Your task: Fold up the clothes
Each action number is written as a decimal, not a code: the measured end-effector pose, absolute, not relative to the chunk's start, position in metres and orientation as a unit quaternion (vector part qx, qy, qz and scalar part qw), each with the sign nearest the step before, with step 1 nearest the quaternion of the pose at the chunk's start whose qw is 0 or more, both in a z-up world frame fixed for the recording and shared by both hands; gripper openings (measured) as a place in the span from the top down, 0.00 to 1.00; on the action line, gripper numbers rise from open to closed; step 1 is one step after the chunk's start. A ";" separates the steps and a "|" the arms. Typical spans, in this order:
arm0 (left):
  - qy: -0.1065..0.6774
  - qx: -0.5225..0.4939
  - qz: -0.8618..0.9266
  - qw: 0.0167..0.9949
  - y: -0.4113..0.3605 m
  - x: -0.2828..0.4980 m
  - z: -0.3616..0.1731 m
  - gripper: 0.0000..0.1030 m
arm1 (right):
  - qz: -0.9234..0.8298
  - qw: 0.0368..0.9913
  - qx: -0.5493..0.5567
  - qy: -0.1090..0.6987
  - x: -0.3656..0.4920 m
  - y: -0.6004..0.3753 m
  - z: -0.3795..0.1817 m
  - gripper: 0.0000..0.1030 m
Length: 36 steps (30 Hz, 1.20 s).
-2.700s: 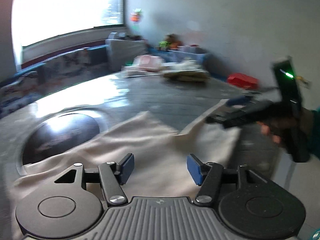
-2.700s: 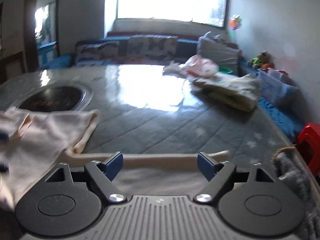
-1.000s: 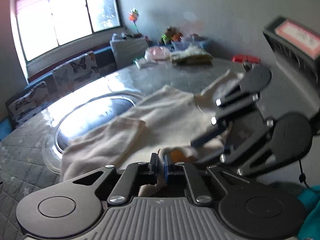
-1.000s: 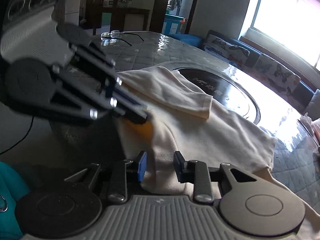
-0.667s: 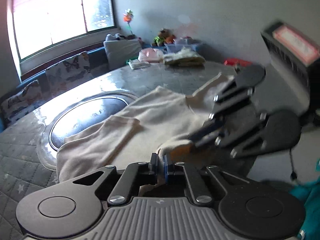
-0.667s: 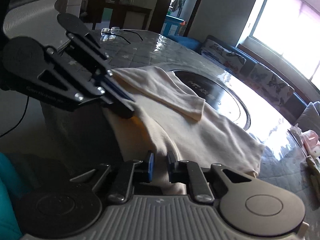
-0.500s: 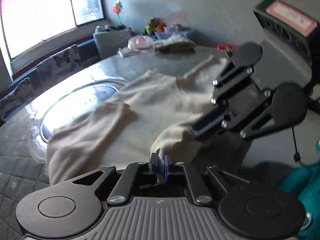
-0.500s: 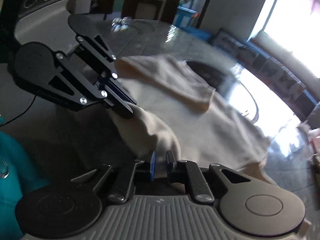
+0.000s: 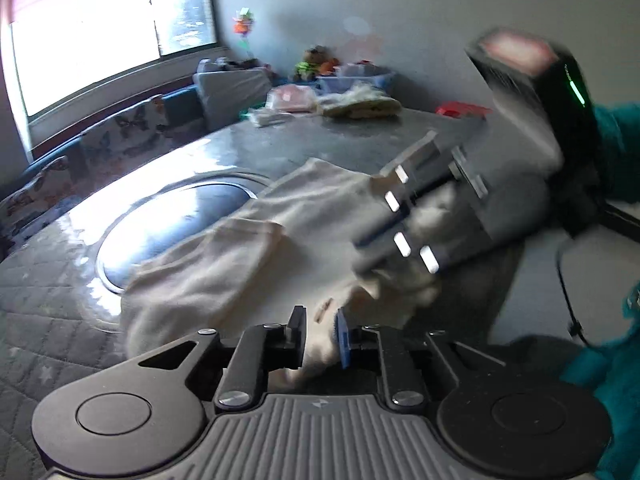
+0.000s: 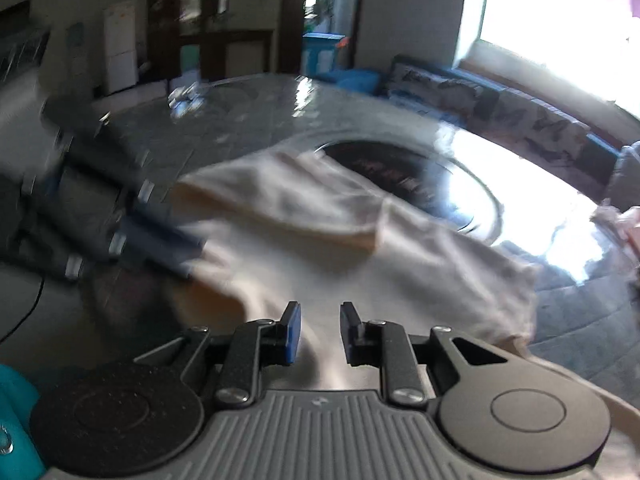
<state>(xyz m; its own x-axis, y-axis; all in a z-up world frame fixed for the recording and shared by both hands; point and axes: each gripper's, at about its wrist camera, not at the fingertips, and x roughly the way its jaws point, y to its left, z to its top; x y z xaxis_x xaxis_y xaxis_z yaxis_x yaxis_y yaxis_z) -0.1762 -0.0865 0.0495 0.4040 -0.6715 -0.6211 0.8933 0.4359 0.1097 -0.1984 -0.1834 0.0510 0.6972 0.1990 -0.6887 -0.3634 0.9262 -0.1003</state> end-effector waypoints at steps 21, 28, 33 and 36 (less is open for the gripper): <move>0.258 0.239 -0.395 0.849 -0.185 -0.111 0.031 0.65 | 0.149 0.921 -0.068 0.354 -0.191 -0.197 0.046 0.42; 0.257 0.232 -0.397 0.850 -0.186 -0.112 0.023 0.87 | 0.140 0.922 -0.054 0.358 -0.190 -0.201 0.043 0.36; 0.249 0.192 -0.385 0.868 -0.170 -0.108 0.039 0.92 | 0.141 0.922 -0.053 0.357 -0.190 -0.200 0.046 0.36; 0.245 0.146 -0.372 0.883 -0.147 -0.100 0.057 0.92 | 0.148 0.921 -0.051 0.357 -0.187 -0.198 0.051 0.35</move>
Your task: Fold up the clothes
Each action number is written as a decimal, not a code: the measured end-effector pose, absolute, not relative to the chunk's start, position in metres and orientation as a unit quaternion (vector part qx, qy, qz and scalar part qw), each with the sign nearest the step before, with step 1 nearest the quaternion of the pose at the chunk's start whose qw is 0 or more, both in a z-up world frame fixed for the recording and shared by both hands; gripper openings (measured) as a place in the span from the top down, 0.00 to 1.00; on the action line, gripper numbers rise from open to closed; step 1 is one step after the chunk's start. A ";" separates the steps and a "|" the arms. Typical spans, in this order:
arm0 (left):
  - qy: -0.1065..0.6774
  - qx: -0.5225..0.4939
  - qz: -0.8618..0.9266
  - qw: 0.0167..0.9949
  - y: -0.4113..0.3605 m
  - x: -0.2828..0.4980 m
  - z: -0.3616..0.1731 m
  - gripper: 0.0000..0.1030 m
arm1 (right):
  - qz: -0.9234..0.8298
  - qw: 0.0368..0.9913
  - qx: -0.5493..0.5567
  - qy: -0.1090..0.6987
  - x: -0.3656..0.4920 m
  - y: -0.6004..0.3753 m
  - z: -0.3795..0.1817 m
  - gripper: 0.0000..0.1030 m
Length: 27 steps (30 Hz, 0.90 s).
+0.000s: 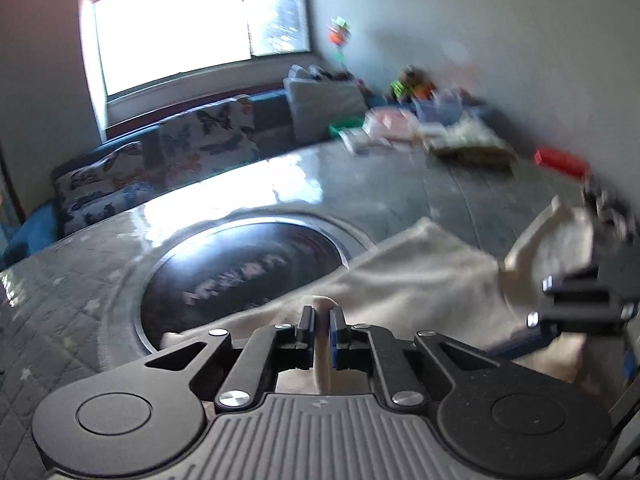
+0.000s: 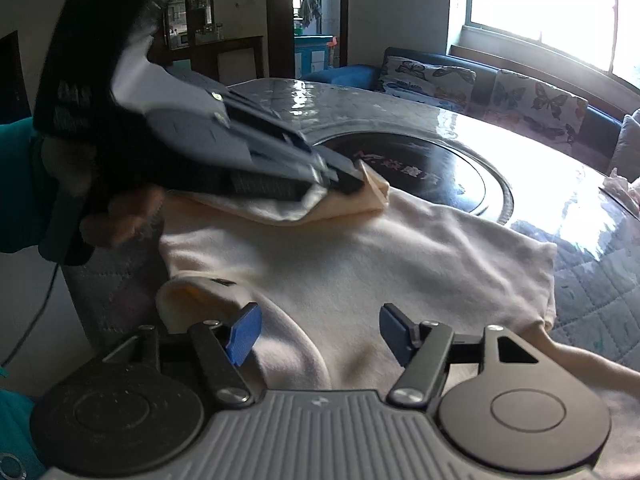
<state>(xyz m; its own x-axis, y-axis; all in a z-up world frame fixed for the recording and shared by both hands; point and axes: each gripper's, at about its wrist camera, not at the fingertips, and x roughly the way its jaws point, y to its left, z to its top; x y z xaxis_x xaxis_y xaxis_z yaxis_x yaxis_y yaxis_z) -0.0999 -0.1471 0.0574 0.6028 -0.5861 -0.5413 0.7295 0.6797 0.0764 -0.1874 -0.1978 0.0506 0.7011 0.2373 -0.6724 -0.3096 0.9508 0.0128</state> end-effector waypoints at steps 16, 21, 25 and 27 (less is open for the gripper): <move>0.212 0.058 -0.201 0.955 0.011 -0.076 0.093 0.93 | 0.222 0.907 -0.048 0.355 -0.117 -0.144 0.075 0.28; 0.223 0.061 -0.139 0.963 0.050 -0.064 0.080 0.93 | 0.253 0.896 -0.068 0.359 -0.094 -0.102 0.067 0.28; 0.255 0.065 -0.104 0.959 0.079 -0.058 0.057 0.93 | 0.284 0.885 -0.090 0.357 -0.085 -0.070 0.060 0.28; 0.267 0.063 -0.092 0.957 0.089 -0.059 0.048 0.93 | 0.295 0.879 -0.095 0.363 -0.080 -0.060 0.054 0.28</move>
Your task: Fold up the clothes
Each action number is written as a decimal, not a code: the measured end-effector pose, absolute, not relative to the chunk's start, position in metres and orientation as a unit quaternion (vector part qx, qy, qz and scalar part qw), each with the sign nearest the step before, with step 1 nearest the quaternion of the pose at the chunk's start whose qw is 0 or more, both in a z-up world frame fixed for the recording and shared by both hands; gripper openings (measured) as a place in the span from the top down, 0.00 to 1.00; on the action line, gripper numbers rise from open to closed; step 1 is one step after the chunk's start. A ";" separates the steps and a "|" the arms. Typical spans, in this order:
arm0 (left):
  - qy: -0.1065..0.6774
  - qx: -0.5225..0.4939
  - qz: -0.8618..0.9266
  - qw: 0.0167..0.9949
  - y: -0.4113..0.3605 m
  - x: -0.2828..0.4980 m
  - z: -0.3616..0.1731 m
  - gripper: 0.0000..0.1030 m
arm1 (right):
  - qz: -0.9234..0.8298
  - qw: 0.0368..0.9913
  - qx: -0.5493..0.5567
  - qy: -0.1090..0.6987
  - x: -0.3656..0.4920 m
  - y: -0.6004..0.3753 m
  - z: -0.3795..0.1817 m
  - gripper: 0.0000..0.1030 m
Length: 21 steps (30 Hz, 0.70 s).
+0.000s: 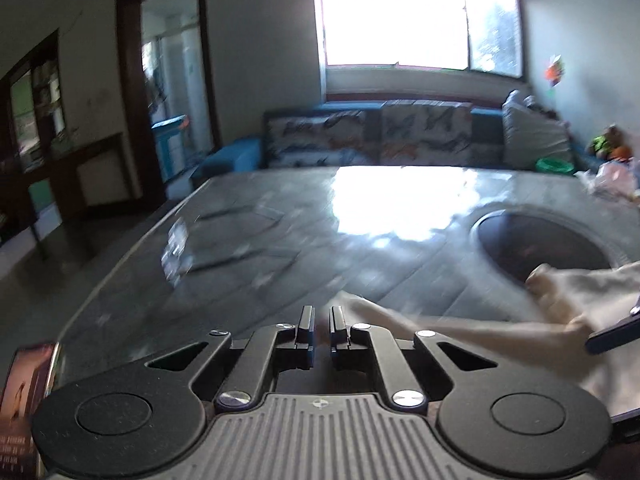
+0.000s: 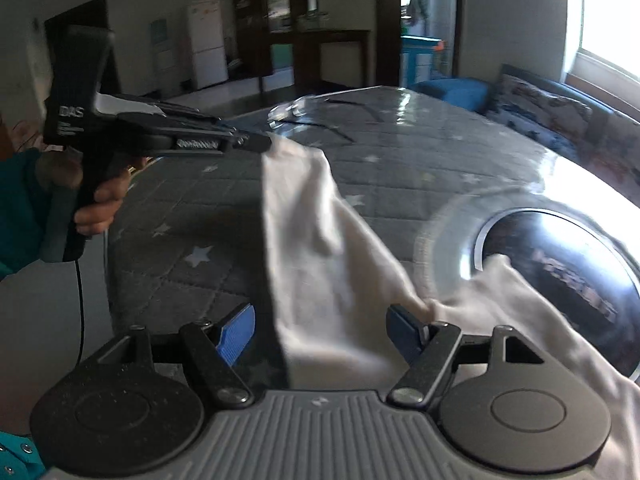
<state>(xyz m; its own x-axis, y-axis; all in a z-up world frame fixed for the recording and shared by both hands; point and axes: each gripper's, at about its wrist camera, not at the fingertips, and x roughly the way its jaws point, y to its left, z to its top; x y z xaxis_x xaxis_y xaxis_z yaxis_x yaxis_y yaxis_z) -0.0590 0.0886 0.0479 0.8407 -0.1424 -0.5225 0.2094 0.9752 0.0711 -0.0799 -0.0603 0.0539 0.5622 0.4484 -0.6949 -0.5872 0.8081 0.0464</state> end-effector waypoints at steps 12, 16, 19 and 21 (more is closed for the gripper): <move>0.282 0.056 -0.096 0.953 0.089 -0.060 0.045 0.91 | 0.357 0.842 -0.113 0.388 -0.093 -0.038 0.039 0.25; 0.272 0.058 -0.136 0.951 0.062 -0.061 0.056 0.84 | 0.342 0.855 -0.090 0.378 -0.098 -0.056 0.053 0.25; 0.274 0.060 -0.164 0.946 0.038 -0.057 0.063 0.75 | 0.302 0.875 -0.079 0.371 -0.097 -0.086 0.064 0.25; 0.278 0.058 -0.181 0.942 0.022 -0.054 0.066 0.60 | 0.264 0.888 -0.067 0.370 -0.096 -0.111 0.068 0.25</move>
<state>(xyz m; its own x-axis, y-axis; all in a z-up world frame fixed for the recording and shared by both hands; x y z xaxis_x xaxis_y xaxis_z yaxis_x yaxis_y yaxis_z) -0.0539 0.0224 0.0661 0.7798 -0.3079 -0.5450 0.3727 0.9279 0.0091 -0.0960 -0.1110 0.0678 0.5867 0.4186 -0.6933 -0.5179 0.8520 0.0762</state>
